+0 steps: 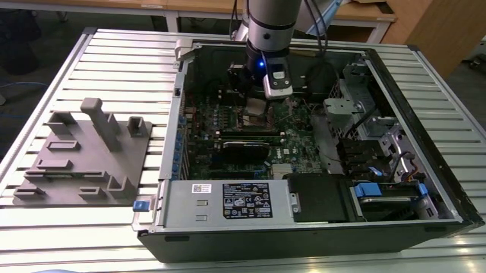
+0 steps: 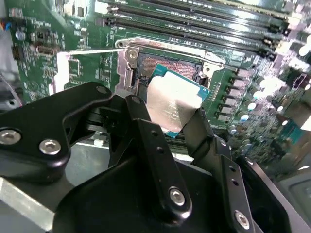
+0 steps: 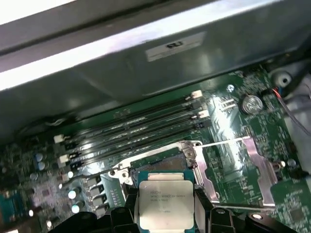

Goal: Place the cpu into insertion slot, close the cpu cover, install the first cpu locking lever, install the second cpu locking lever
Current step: 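Place the cpu into insertion slot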

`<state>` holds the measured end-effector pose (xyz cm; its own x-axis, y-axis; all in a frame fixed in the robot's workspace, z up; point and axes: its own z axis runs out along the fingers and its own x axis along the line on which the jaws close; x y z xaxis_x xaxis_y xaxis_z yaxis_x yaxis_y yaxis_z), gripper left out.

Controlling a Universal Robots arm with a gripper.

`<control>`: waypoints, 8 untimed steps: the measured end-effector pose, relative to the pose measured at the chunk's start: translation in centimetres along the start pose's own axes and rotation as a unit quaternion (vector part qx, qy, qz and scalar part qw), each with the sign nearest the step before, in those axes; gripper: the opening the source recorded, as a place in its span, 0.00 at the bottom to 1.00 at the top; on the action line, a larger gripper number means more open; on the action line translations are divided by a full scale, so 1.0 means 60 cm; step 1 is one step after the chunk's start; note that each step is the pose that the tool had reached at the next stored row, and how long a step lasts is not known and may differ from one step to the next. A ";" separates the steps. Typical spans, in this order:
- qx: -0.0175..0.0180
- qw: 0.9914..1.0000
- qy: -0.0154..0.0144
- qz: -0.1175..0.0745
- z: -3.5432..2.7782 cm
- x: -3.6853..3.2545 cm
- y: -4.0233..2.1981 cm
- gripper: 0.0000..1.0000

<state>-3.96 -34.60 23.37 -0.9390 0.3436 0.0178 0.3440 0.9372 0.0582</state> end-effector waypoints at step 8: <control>-0.001 0.997 -0.004 0.072 0.001 0.000 0.000 0.54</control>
<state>-3.96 -34.60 23.31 -0.8796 0.4755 0.0178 0.4757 0.8777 0.0582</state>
